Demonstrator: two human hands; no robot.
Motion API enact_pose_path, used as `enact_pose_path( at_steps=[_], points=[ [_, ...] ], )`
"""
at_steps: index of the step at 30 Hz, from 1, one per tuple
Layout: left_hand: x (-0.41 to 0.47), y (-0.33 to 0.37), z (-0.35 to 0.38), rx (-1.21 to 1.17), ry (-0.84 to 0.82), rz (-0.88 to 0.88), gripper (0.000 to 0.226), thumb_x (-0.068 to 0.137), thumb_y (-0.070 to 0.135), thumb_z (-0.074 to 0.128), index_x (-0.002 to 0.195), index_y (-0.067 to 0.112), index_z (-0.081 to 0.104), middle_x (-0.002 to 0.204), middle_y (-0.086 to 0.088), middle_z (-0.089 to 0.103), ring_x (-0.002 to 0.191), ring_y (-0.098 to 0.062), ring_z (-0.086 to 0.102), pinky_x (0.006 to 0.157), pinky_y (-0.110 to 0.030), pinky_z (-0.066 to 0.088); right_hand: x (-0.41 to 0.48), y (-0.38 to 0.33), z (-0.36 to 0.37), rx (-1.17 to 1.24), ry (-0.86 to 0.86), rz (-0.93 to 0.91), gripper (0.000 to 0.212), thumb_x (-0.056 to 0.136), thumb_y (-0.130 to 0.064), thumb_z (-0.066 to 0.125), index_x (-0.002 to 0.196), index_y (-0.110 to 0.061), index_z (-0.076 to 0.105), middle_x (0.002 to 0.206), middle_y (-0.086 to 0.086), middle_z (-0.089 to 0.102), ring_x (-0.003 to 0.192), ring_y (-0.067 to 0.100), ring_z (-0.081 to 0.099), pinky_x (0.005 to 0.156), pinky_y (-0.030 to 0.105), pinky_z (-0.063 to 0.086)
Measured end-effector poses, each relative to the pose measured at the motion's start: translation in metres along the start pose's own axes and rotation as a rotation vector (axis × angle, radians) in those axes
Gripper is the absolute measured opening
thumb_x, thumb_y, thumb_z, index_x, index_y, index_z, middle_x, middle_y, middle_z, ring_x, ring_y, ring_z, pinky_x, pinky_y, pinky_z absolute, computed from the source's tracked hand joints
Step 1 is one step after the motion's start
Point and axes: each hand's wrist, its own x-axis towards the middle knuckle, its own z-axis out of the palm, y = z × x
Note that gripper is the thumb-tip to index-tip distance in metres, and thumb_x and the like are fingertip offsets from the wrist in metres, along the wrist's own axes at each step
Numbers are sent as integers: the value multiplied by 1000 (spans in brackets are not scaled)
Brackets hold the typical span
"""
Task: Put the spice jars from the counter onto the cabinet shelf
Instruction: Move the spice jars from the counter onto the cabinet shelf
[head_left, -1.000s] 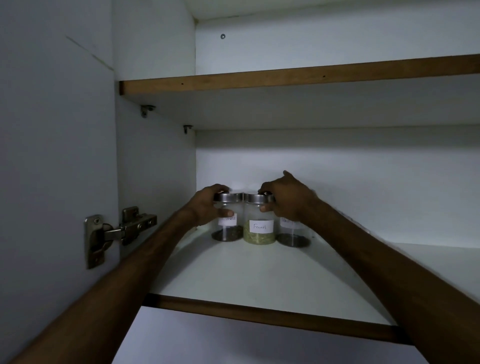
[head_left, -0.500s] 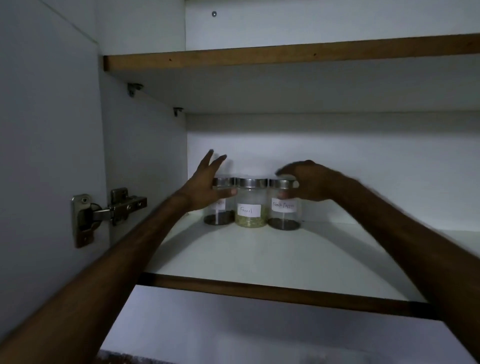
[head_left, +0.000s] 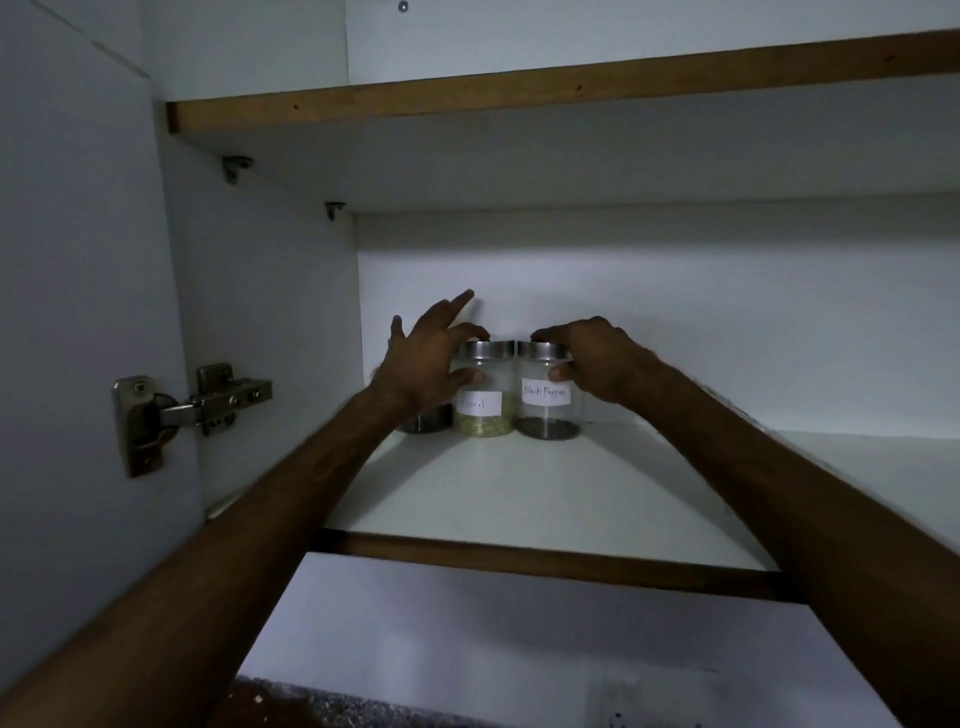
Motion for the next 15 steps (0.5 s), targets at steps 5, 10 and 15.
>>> enact_pose_path(
  at_steps=[5,10,15],
  points=[
    [-70,31,-19,-82,75,76,67,95,44,53,151,17,28,164,-5,4,151,-24,10,116,-60,18,-58,-29,12,-165,-39,-4,76,98,-31,53,155,-5,8,163,19,0,152,32,5,121,40,13],
    [-182,61,-21,-304,350,339,44,101,28,50,138,3,48,148,-11,45,140,-22,39,114,-35,34,-162,-93,32,107,224,-140,66,98,-51,41,150,-11,33,149,12,45,137,29,42,111,33,31],
    [-376,84,47,-436,214,187,34,96,10,54,129,4,57,141,-14,52,131,-28,48,110,-33,37,-299,-150,151,215,295,-244,53,99,-21,53,145,2,38,153,22,36,144,32,31,122,40,20]
  ],
)
